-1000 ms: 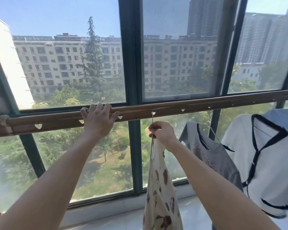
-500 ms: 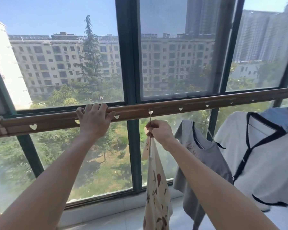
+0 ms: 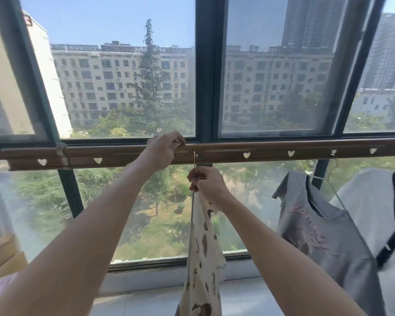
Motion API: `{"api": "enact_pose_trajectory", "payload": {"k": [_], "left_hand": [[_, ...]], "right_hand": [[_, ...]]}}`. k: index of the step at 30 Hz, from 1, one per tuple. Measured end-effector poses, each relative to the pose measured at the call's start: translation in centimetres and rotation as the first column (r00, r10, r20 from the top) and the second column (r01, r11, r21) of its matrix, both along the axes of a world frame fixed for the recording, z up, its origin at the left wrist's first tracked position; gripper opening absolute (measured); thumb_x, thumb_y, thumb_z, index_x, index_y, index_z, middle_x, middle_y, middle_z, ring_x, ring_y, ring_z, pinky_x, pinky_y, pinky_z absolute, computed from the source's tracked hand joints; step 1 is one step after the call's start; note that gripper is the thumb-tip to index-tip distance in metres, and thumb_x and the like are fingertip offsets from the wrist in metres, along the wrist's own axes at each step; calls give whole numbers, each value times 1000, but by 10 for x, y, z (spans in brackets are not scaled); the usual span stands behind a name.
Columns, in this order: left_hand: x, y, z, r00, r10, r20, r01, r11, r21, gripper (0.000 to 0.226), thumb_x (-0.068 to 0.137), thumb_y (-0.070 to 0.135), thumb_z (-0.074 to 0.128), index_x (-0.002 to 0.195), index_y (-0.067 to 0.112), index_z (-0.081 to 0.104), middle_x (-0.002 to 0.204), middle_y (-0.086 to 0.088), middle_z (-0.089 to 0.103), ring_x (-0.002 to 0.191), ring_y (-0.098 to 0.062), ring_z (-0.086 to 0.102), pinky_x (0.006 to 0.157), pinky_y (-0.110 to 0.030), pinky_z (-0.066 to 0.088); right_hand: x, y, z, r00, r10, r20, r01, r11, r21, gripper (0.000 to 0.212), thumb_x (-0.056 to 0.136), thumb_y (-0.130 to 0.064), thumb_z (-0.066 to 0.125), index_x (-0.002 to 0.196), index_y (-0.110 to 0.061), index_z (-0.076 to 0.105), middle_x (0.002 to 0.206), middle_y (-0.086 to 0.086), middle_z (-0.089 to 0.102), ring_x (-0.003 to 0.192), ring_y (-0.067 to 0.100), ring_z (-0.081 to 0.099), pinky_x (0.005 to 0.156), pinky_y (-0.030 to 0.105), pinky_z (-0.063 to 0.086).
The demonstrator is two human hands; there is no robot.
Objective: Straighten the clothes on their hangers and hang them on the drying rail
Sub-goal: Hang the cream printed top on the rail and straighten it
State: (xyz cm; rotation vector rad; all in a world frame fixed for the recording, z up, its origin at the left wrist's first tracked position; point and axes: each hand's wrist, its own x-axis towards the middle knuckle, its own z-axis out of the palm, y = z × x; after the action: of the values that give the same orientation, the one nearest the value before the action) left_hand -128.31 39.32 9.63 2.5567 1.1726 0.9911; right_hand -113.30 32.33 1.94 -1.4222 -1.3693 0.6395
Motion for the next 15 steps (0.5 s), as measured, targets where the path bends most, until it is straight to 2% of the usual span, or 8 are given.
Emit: {"api": "enact_pose_trajectory", "payload": {"k": [2, 6, 12, 15], "left_hand": [[-2, -1, 1, 1000, -7, 6, 7, 1000, -6, 22, 99, 7, 43, 107, 16, 61, 92, -13, 66, 76, -27, 61, 66, -29, 43], [-1, -1, -2, 1000, -20, 23, 19, 1000, 9, 22, 99, 8, 43, 103, 22, 60, 85, -15, 67, 67, -22, 56, 77, -37, 38], [8, -3, -3, 999, -31, 42, 30, 999, 25, 22, 100, 8, 42, 103, 22, 58, 76, -8, 61, 62, -16, 49, 76, -36, 35], [12, -4, -2, 999, -22, 45, 21, 999, 35, 24, 100, 7, 40, 102, 24, 57, 74, -4, 58, 67, -18, 49, 78, -40, 36]], "right_hand": [[-2, 2, -3, 1000, -5, 7, 5, 1000, -19, 27, 91, 6, 50, 83, -10, 70, 77, 7, 69, 68, 16, 65, 70, 33, 56], [1, 1, -6, 998, -46, 30, 47, 999, -22, 26, 92, 7, 50, 85, -9, 70, 80, 7, 70, 68, 15, 66, 72, 35, 58], [8, -2, -3, 996, -86, -5, 86, 996, -2, 25, 92, 9, 51, 86, -5, 69, 80, 5, 68, 69, 18, 66, 75, 35, 59], [10, -3, -2, 996, -91, -5, 91, 996, -2, 27, 92, 10, 50, 82, -7, 68, 77, 6, 68, 67, 16, 65, 69, 31, 57]]}}
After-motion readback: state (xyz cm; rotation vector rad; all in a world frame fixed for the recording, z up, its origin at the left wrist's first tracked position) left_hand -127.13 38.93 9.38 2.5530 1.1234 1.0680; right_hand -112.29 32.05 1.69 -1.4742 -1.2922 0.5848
